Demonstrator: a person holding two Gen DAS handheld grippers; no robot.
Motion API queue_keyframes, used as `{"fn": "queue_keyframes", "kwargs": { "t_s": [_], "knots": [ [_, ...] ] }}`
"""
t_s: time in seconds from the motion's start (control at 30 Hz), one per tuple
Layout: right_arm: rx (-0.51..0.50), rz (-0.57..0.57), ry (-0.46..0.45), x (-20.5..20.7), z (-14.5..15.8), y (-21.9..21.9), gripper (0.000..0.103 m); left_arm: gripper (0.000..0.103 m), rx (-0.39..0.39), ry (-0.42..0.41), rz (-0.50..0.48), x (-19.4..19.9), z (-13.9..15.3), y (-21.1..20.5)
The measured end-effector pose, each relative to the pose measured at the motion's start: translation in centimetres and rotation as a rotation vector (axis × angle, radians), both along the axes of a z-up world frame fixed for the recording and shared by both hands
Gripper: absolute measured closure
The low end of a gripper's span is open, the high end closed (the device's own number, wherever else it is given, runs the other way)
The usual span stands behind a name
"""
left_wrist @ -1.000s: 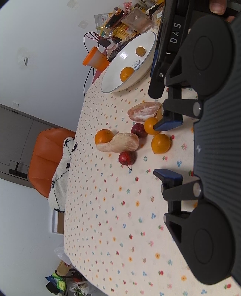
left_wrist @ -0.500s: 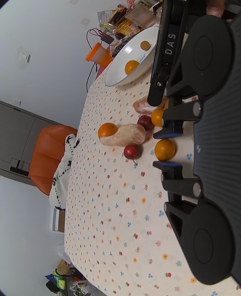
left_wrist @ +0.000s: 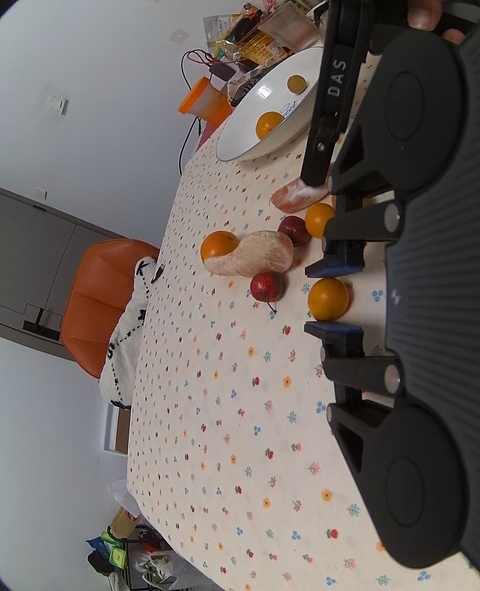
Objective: Organize fruits
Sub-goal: 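Close the right gripper on a pink pomelo segment while the left holds the orange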
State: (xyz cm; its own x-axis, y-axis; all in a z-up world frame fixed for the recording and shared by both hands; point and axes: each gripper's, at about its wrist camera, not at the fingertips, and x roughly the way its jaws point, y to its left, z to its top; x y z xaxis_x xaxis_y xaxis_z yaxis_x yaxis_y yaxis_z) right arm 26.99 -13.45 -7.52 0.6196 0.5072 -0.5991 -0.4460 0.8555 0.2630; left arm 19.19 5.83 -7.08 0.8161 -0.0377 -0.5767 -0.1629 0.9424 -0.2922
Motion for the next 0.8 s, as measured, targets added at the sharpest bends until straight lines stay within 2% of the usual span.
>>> {"fn": "queue_keyframes", "kwargs": {
  "t_s": [0.4,0.57,0.67,0.8],
  "knots": [
    [-0.05,0.028,-0.034,0.4,-0.2,1.9,0.055,0.08,-0.011,-0.005,0.026,-0.1,0.1,0.8],
    [-0.059,0.031,-0.055,0.5,-0.3,2.2,0.066,0.08,-0.018,-0.005,0.039,-0.2,0.0,1.1],
    [-0.073,0.047,-0.055,0.5,-0.1,2.2,0.07,0.08,-0.02,-0.005,0.04,-0.3,0.1,1.1],
    [-0.033,0.056,-0.049,0.2,0.5,1.5,0.07,0.08,-0.019,-0.024,0.037,-0.7,0.7,1.0]
  ]
}}
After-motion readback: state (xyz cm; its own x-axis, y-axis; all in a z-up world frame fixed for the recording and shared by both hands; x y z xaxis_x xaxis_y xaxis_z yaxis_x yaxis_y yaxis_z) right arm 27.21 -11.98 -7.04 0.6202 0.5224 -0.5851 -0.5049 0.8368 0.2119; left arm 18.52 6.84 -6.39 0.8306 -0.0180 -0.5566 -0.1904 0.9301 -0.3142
